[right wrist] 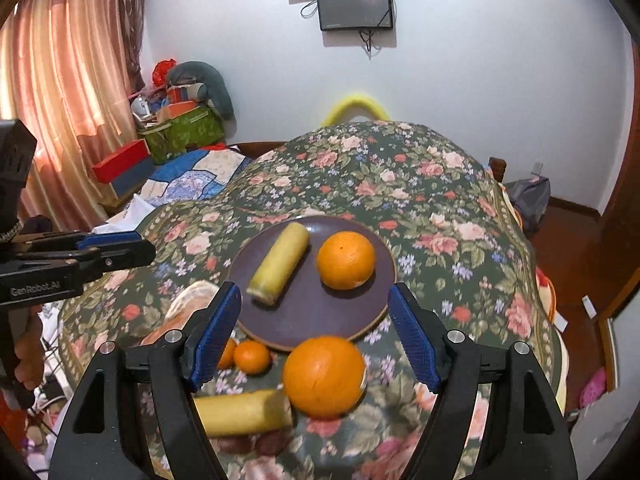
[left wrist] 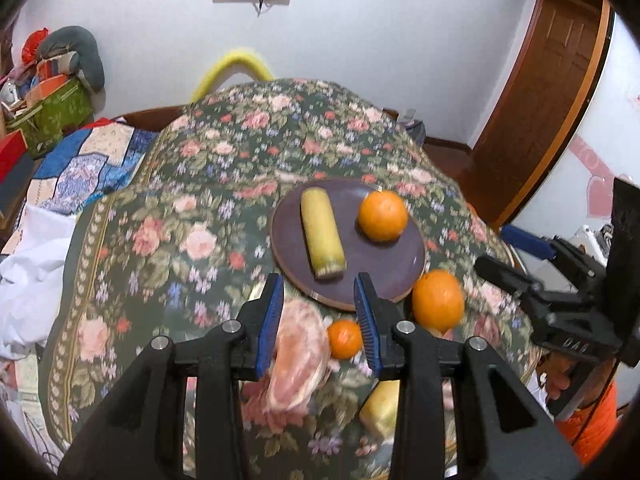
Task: Organize fruits
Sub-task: 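Grasp a pink pomelo segment with the left gripper while the right grasps the second large orange, then lift the pomelo segment with the left gripper while the right carries the orange toward the plate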
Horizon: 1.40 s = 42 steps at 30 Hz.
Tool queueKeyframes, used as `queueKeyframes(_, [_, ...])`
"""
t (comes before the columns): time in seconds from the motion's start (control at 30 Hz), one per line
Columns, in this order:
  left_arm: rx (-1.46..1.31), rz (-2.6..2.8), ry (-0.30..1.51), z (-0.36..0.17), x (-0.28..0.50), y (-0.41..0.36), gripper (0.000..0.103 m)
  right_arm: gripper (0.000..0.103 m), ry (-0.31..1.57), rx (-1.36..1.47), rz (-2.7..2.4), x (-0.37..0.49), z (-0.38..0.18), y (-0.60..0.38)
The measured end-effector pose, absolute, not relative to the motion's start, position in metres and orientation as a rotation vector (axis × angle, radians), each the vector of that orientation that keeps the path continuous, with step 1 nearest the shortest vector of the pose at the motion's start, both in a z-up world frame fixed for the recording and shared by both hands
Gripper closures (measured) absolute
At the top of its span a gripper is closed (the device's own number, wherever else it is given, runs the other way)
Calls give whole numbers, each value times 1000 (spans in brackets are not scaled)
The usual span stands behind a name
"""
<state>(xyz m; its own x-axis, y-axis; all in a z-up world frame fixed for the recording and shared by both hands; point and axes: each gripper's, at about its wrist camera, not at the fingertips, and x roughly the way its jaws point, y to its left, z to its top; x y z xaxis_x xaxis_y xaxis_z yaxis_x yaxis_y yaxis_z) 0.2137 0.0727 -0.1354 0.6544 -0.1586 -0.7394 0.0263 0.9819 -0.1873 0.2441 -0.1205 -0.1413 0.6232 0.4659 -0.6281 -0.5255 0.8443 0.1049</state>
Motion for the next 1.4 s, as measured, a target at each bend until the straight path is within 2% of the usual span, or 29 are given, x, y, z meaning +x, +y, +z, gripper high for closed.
queueKeyframes(0.43, [-171,-120,999,-193,207,72,66,30,808,-86,541,233,-185,-130])
queueKeyframes(0.7, [-173,-123,1024,-209,221,72,66,30,857,-105,545,235,-207,-126])
queueKeyframes(0.9, [-187,-146,1026,-211,229,75,59,30,876,-88,552,242,-214,-124])
queueKeyframes(1.03, [-143,-154,1027,-211,231,64,47,30,891,-66,558,245,-219,-122])
queueKeyframes(1.2, [-73,-143,1009,-214,228,56,47,30,888,-51,567,244,-220,-123])
queueKeyframes(1.33, [-85,-152,994,-214,222,61,52,32,887,-55,580,242,-220,-123])
queueKeyframes(1.4, [-88,-144,990,-215,220,64,59,36,884,-53,577,242,-220,-125])
